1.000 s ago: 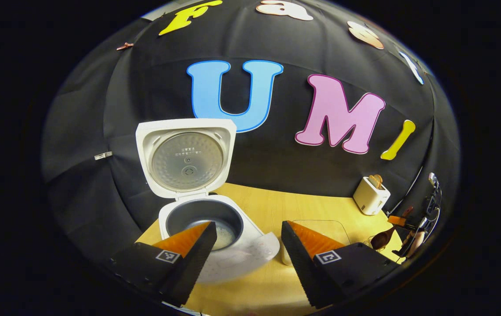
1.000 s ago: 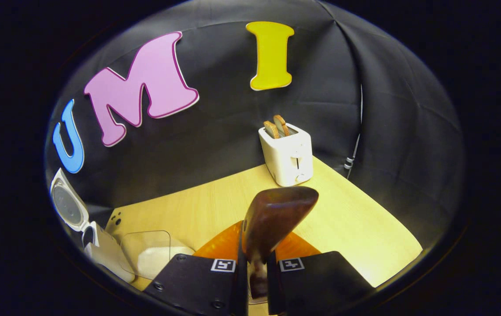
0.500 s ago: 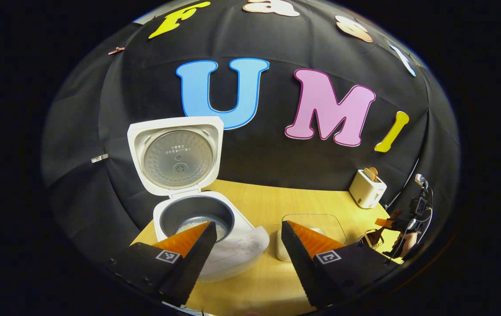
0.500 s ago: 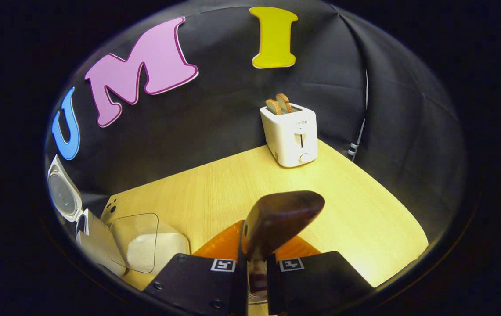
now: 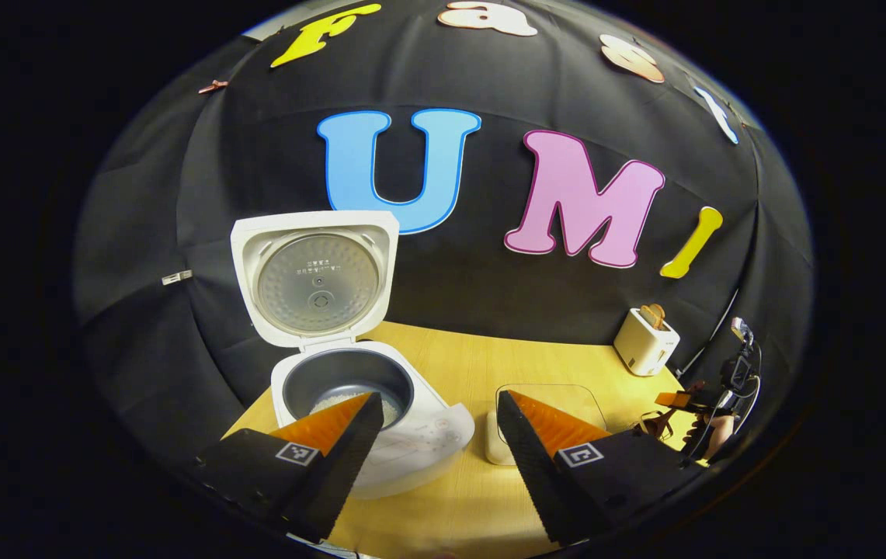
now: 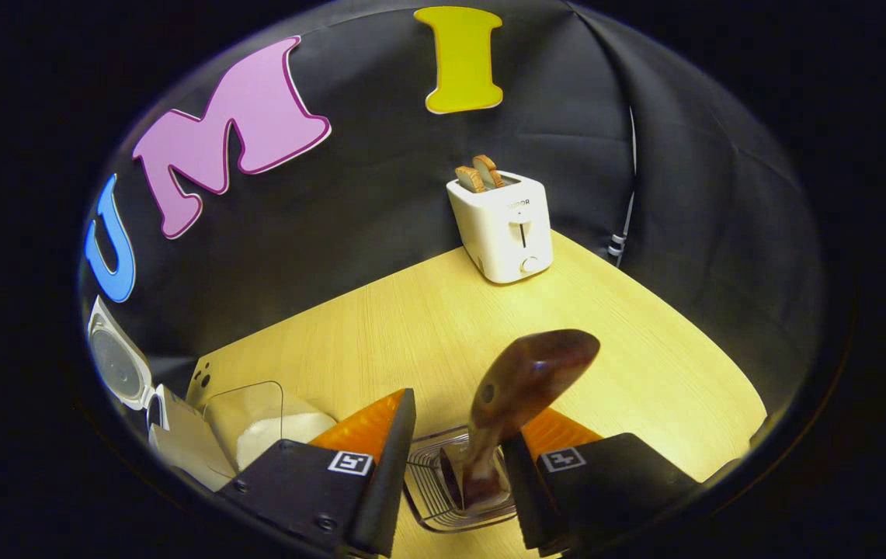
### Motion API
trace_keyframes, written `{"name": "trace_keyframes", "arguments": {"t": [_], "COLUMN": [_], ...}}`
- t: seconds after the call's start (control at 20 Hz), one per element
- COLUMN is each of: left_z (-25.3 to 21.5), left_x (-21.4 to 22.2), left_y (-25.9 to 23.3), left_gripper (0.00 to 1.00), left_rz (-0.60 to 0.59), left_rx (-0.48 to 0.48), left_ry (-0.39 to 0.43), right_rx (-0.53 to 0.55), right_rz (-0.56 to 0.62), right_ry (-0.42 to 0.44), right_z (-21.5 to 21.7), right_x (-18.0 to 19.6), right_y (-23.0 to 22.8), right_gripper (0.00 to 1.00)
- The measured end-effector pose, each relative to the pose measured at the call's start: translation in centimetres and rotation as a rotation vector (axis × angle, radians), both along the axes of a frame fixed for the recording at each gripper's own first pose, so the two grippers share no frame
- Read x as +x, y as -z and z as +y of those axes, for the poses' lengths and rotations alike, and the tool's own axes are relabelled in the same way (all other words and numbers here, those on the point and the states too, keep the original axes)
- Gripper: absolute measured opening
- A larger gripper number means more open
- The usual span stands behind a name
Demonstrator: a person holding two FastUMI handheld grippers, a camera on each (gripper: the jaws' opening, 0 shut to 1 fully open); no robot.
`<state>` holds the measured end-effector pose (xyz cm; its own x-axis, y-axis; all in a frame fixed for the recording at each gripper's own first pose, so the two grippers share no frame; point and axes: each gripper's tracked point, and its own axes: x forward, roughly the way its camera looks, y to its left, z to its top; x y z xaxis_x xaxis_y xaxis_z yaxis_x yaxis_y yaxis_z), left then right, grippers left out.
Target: Close the left gripper, press the button to open the rice cooker; take a wooden spoon from the chopstick holder with the right hand, scoop a spoonful of rice and pour it into the rice cooker, then put the wooden spoon back into the chopstick holder.
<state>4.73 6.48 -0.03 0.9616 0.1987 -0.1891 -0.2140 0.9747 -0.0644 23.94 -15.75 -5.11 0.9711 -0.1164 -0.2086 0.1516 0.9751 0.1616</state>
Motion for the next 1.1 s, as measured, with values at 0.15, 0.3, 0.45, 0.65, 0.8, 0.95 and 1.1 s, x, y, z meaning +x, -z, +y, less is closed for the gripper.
{"name": "trace_keyframes", "arguments": {"t": [0.15,0.3,0.45,0.65,0.8,0.95,1.1], "left_z": [0.3,1.5,3.9,9.1,12.5,15.7,18.3], "left_x": [0.2,0.6,1.0,1.6,2.6,4.0,6.0], "left_y": [-0.6,-1.7,-3.7,-8.5,-12.9,-15.9,-18.1], "left_gripper": [0.96,0.96,0.96,0.96,0.95,0.95,0.95], "left_rz": [-0.024,-0.054,-0.082,-0.147,-0.202,-0.221,-0.199], "left_rx": [0.002,-0.008,-0.018,0.020,0.030,0.033,0.040], "left_ry": [0.003,-0.007,-0.046,-0.124,-0.147,-0.192,-0.207], "right_rx": [-0.016,-0.012,-0.022,-0.028,-0.038,-0.041,-0.054], "right_rz": [-0.003,-0.012,-0.030,-0.046,-0.044,-0.018,0.003], "right_ry": [0.001,0.013,0.028,0.045,0.069,0.073,0.079], "right_z": [0.2,0.2,0.2,-0.2,-0.8,-0.5,0.1], "right_x": [-1.1,-2.8,-4.7,-7.2,-9.1,-10.6,-12.4], "right_y": [-0.5,-1.3,-2.1,-2.7,-2.5,-1.5,-1.0], "right_gripper": [0.77,0.99,0.99,0.99,0.98,0.99,0.99]}}
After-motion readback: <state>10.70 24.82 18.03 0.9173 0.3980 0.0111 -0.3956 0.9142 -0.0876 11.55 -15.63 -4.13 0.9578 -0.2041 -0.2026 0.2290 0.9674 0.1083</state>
